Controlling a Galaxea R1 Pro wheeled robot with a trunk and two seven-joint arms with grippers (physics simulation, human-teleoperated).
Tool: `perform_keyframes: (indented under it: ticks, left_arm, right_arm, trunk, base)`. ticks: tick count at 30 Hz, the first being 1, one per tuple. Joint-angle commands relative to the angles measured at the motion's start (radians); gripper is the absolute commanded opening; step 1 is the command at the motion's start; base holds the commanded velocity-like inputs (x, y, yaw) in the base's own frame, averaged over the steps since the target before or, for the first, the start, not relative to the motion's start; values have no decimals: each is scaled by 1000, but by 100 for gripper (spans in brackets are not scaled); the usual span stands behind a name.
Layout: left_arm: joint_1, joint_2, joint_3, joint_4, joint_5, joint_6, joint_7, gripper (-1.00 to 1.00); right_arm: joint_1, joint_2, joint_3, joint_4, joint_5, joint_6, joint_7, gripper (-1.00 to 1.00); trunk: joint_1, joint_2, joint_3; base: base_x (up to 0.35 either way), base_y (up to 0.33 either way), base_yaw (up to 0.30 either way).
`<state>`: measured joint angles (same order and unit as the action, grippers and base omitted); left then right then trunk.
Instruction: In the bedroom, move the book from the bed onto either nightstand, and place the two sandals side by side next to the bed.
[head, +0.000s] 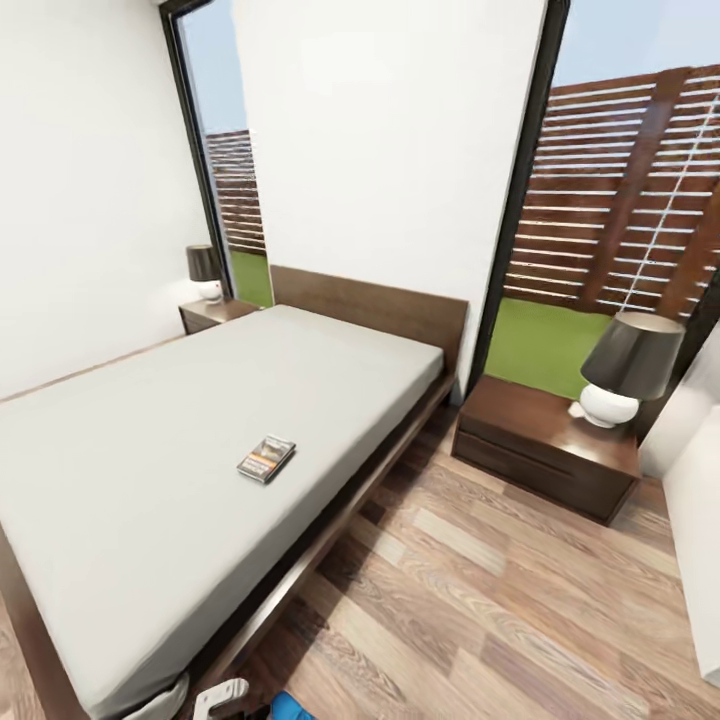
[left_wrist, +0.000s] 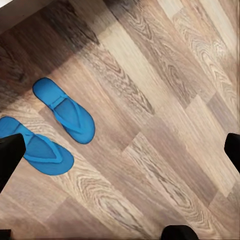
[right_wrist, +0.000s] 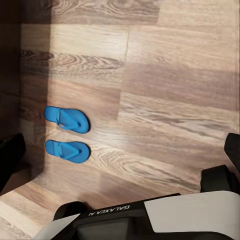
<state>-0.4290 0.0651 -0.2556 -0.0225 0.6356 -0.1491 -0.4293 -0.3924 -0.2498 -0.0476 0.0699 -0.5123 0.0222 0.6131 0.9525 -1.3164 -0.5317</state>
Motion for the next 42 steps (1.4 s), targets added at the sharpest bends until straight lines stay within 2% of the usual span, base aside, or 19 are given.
perform_keyframes:
  ticks: [1, 15, 24, 42]
  left_arm:
    - [-1, 0, -8, 1, 7, -4, -3, 100]
    - [-1, 1, -8, 1, 8, -4, -2, 100]
    - [-1, 1, -8, 1, 9, -4, -2, 100]
    - [-1, 1, -8, 1, 9, -4, -2, 100]
  right_arm:
    - [-2, 0, -5, 4, -3, 2, 5, 100]
    - [-2, 0, -5, 4, -4, 2, 5, 100]
    - [-2, 0, -5, 4, -3, 2, 5, 100]
    - [-2, 0, -5, 4, -3, 2, 5, 100]
  trunk:
    - [0, -1, -1]
    - [0, -1, -1]
    - [0, -1, -1]
    - [0, -1, -1]
  base:
    - [-195, -90, -300]
    - [-183, -71, -289]
    - [-18, -4, -170]
    - [0, 0, -276]
